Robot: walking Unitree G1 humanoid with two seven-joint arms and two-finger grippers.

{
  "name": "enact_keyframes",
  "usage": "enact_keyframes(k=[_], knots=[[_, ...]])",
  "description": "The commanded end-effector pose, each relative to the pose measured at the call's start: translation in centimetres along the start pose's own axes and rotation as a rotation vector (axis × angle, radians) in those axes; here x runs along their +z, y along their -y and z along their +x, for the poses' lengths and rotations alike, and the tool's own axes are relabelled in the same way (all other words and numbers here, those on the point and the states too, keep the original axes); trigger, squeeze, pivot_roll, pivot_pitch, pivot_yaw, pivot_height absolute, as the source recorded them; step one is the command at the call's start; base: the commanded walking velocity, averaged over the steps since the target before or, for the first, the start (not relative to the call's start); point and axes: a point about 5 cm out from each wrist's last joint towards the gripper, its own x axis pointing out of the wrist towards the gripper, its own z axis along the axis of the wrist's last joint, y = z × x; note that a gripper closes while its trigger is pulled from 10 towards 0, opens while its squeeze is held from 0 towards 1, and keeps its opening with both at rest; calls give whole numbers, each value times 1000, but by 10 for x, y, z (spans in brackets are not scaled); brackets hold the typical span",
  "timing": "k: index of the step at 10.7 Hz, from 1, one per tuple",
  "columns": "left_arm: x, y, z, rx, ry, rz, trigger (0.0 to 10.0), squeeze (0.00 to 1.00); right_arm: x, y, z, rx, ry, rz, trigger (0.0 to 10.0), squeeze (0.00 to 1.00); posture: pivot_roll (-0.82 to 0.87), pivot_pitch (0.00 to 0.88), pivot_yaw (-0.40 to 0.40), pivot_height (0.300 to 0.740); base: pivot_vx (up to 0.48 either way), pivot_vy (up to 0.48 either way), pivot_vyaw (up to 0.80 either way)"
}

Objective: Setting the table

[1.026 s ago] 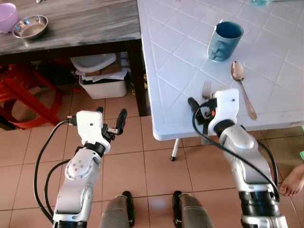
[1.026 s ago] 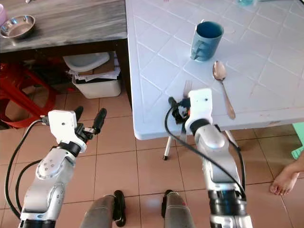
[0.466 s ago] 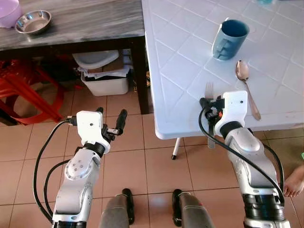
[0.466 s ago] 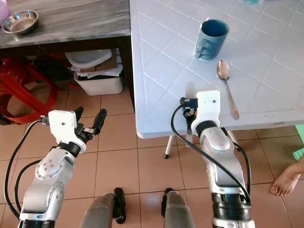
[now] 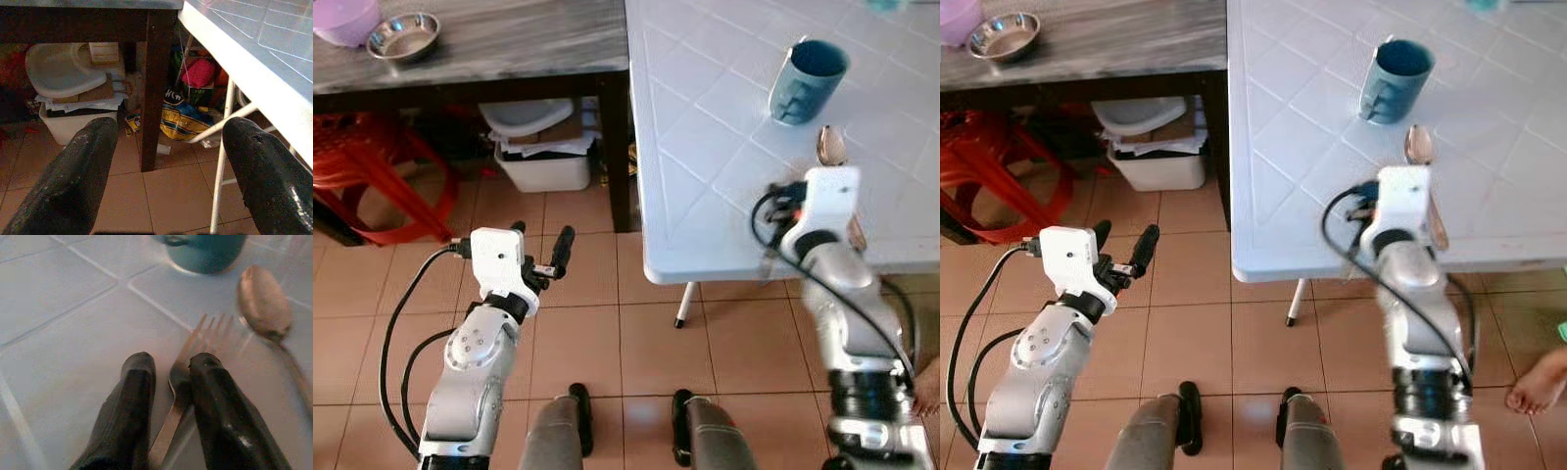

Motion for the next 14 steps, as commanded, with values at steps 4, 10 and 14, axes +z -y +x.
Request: enact_keyframes(k=[4,10,14], knots=[[3,-3,0,-8,-4,17,10000,0,-23,20,8,-57,-73,-80,1490,0,27,283,103,740,0,0,0],[5,-3,5,-7,16,11,10000,0,27,-10,-8,-81,230,2,10000,1000,13,258,89,740,0,0,0],[5,0,7,-40,22,-6,10000,0,17,-21,-32,-128,137,151,10000,1000,-2,244,81,740,0,0,0]])
